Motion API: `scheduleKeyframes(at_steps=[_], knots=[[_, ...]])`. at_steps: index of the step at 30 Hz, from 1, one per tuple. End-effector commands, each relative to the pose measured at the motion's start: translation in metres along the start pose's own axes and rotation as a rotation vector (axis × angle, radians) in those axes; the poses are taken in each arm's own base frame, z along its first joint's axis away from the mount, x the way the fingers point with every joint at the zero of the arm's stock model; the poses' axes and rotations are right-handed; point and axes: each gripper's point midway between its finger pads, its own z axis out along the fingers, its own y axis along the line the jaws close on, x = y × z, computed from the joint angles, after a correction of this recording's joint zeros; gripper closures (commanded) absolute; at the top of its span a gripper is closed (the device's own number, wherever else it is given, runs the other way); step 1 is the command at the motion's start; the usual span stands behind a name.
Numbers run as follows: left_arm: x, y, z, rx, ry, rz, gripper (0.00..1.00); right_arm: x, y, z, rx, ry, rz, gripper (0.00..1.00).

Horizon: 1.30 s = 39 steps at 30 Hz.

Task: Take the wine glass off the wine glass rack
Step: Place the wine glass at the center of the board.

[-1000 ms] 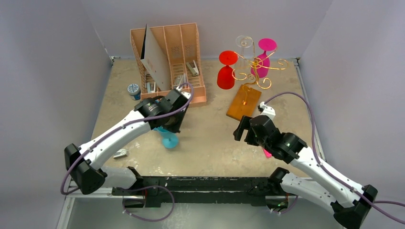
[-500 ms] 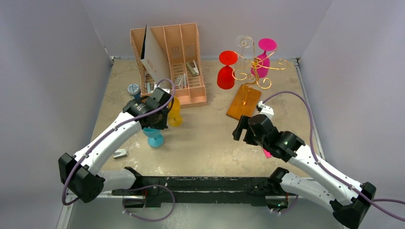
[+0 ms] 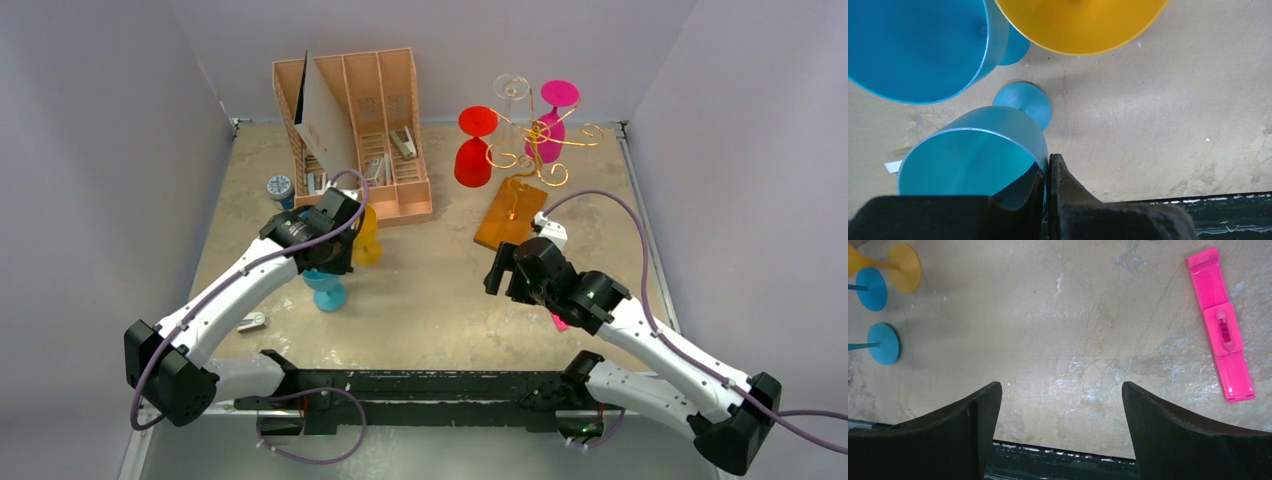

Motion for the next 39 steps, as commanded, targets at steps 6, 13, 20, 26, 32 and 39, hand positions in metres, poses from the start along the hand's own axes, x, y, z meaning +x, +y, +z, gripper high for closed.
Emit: scheduleKeyframes(at_steps=[6,13,20,26,32,39], knots=[[0.005,-0.009,0.013,0.033,0.031,0.03,1.0,-0.011,0.021,-0.005,-0.061,0.001,0.014,0.08],[-0.007,-0.006,0.007,0.037,-0.055,0.035,1.0,-0.014,0.023,-0.007,-0.089,-0.023,0.015,0.08],[-0.004,-0.005,0.01,0.034,-0.052,0.02,1.0,-0.016,0.022,-0.01,-0.101,-0.043,0.013,0.08],[-0.001,0.009,0.014,-0.045,-0.05,0.029,1.0,-0.016,0.023,-0.01,-0.102,-0.042,0.013,0.08],[0.0,0.002,0.016,-0.014,-0.036,0.025,1.0,-0.015,0.023,-0.009,-0.101,-0.037,0.017,0.08],[0.002,0.0,0.015,-0.007,-0.012,0.022,0.79,-0.017,0.023,-0.011,-0.102,-0.043,0.017,0.08]])
